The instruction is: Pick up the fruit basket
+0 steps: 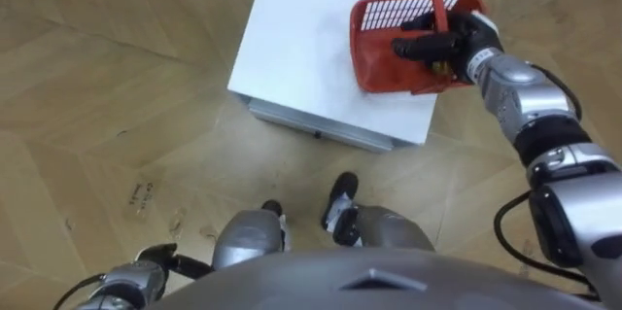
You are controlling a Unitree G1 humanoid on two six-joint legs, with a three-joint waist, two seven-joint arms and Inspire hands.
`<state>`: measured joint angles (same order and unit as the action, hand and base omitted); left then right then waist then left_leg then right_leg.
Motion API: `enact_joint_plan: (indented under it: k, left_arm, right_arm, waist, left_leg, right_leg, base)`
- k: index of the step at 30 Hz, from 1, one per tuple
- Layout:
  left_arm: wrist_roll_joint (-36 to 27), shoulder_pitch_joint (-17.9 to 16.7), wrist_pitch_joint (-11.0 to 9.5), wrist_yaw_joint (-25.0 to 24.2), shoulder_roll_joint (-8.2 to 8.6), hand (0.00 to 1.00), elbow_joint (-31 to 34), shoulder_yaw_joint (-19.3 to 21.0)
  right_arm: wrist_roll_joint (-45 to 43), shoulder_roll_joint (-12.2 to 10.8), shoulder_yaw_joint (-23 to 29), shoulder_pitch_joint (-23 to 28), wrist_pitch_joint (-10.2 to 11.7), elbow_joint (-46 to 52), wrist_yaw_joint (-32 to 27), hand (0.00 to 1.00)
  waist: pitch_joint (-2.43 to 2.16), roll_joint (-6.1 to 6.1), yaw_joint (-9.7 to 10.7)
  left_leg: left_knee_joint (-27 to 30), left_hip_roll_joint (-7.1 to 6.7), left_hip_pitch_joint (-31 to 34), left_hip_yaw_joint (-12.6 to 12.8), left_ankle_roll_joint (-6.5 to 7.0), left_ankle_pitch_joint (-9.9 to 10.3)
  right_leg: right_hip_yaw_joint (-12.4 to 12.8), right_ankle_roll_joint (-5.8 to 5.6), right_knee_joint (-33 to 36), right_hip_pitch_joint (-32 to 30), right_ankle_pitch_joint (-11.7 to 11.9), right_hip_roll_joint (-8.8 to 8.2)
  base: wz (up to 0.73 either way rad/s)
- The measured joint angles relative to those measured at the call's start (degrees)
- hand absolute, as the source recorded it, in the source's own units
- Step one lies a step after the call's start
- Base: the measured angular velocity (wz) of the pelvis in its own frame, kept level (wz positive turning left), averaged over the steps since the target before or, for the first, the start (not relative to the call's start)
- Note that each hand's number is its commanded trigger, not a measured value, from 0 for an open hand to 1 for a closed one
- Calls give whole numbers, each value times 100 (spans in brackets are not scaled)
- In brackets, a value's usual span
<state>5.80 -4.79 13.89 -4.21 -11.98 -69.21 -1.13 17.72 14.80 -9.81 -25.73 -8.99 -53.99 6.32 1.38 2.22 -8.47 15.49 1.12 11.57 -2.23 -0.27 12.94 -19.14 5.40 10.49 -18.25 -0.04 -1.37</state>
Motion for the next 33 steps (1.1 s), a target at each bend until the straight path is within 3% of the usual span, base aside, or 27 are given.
enact_joint_plan:
  k: [5, 11, 22, 33]
  left_arm:
    - [-168, 30, -19, 1, -14, 0, -16, -205]
    - [-182, 42, -24, 2, -15, 0, -130, -205]
    - [-181, 74, -23, 2, -17, 0, -169, -208]
    - [-181, 74, -23, 2, -17, 0, -174, -208]
  right_arm:
    - [-3, -1, -8, 2, 1, -152, 56, 0]
    - [-6, 1, -4, 3, 15, -151, 59, 0]
    - [-5, 3, 10, 2, 17, -151, -13, 0]
    - [-5, 4, 49, 2, 17, -151, -2, 0]
  waist:
    - [-8, 8, -140]
    - [-16, -4, -137]
    - [-49, -9, -135]
    - [-53, -9, -123]
  left_leg:
    - [39, -77, 111, 48, 42, -23]
    - [182, -84, 200, 40, 59, -6]
    - [214, -102, 190, 76, 76, 0]
    - [227, -103, 163, 77, 76, 0]
  right_leg:
    - [34, -108, 46, -75, -21, -51]
    - [7, -49, 157, -124, -2, -116]
    - [-4, -69, 239, -131, -30, -157]
    - [-8, -76, 238, -90, -36, -160]
  base:
    - [7]
    - [3]
    - [0]
    - [0]
